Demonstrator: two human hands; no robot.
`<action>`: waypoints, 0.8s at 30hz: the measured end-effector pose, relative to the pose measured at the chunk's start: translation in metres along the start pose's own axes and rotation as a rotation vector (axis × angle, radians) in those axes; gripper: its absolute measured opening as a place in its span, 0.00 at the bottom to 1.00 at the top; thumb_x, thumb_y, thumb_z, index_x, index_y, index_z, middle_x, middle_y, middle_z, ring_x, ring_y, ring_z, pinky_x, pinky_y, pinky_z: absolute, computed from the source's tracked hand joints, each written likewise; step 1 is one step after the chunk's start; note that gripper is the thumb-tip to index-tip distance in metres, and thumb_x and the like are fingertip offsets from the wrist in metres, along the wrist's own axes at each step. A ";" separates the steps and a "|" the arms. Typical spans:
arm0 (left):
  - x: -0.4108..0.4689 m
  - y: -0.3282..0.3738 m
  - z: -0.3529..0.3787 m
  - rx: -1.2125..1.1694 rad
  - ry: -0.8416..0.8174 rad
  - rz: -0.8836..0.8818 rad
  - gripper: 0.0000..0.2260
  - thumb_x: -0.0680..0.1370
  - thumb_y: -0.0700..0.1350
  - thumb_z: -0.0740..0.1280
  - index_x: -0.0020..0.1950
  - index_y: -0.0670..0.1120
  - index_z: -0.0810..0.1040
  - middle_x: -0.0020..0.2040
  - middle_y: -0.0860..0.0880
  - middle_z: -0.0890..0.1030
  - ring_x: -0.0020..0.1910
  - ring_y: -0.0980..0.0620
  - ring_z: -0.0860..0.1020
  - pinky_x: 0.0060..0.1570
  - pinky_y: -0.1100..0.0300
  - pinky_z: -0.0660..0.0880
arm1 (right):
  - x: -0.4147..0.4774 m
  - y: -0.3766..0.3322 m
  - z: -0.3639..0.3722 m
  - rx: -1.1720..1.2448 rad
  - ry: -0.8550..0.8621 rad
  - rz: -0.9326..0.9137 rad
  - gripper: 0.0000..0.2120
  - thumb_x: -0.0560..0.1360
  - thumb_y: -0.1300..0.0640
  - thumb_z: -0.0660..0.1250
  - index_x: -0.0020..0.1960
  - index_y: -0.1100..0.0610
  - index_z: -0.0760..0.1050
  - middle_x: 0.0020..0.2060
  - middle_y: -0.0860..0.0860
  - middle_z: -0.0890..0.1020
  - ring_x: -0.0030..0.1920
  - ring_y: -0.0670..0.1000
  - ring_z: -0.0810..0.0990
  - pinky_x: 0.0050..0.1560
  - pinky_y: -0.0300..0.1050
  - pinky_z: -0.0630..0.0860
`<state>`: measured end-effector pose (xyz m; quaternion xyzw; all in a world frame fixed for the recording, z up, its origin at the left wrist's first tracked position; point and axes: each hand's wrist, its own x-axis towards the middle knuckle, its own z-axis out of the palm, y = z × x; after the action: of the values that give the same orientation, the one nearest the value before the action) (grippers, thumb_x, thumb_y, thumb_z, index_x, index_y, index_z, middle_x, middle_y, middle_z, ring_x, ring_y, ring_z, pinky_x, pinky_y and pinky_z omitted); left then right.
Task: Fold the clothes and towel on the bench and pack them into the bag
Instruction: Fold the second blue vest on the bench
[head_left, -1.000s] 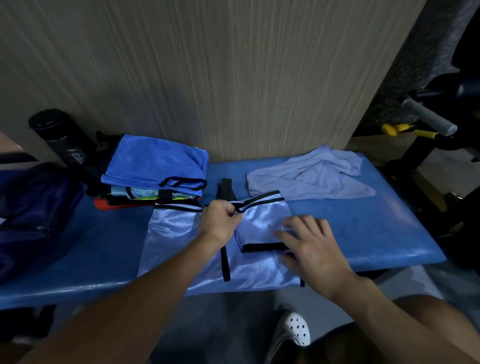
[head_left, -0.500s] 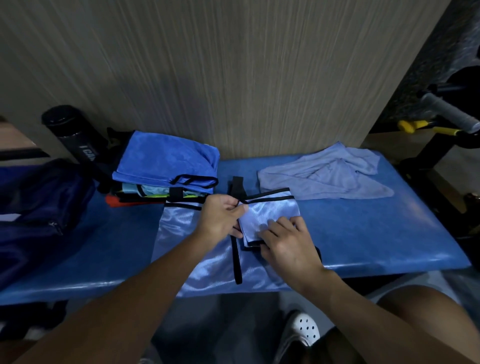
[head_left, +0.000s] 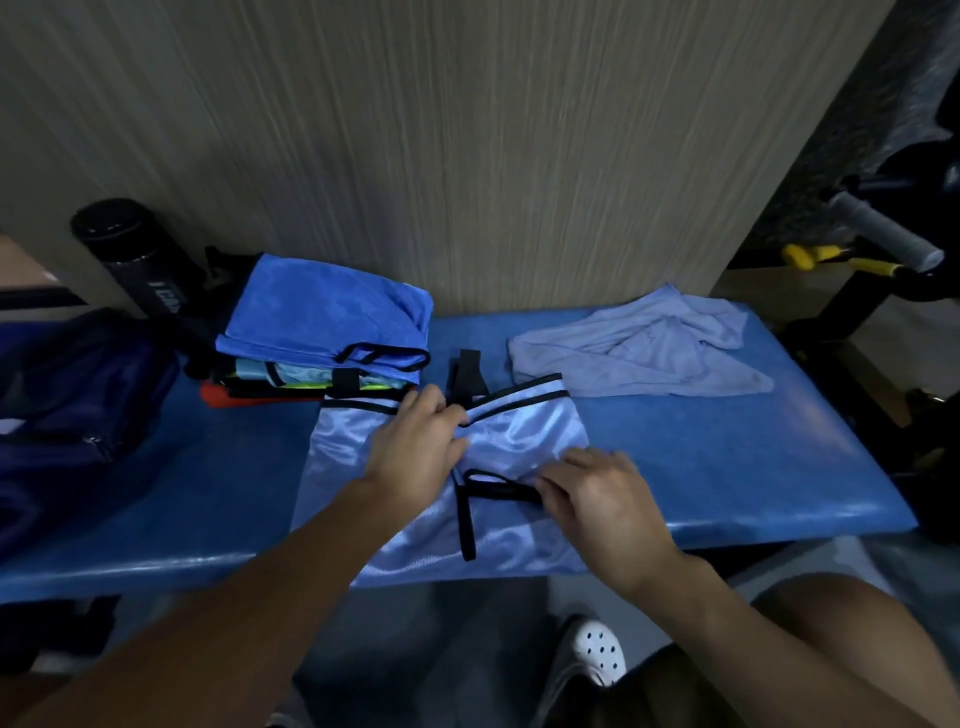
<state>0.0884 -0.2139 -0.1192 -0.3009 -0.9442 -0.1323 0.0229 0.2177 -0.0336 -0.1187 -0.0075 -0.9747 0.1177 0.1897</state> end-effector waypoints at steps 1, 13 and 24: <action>0.003 0.001 -0.002 -0.036 0.019 -0.009 0.13 0.80 0.50 0.66 0.64 0.48 0.76 0.57 0.49 0.70 0.61 0.48 0.69 0.49 0.50 0.75 | -0.001 0.003 -0.004 -0.017 0.027 0.075 0.13 0.75 0.49 0.59 0.38 0.51 0.79 0.34 0.48 0.78 0.39 0.55 0.78 0.38 0.49 0.71; 0.088 0.076 -0.017 0.354 -0.243 0.724 0.29 0.79 0.51 0.67 0.78 0.55 0.61 0.79 0.54 0.61 0.79 0.51 0.53 0.73 0.53 0.51 | -0.011 0.017 -0.017 0.024 -0.356 0.732 0.20 0.74 0.34 0.62 0.55 0.48 0.76 0.58 0.50 0.72 0.64 0.56 0.65 0.61 0.53 0.63; 0.135 0.064 -0.015 0.326 -0.228 0.861 0.09 0.75 0.49 0.62 0.43 0.49 0.80 0.43 0.54 0.76 0.52 0.49 0.75 0.62 0.54 0.63 | -0.003 0.027 -0.015 0.228 -0.164 0.637 0.11 0.74 0.47 0.66 0.38 0.48 0.67 0.37 0.45 0.75 0.54 0.52 0.75 0.49 0.46 0.55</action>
<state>0.0145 -0.0914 -0.0729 -0.6702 -0.7384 0.0731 0.0189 0.2251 -0.0043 -0.1130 -0.2806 -0.9160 0.2795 0.0643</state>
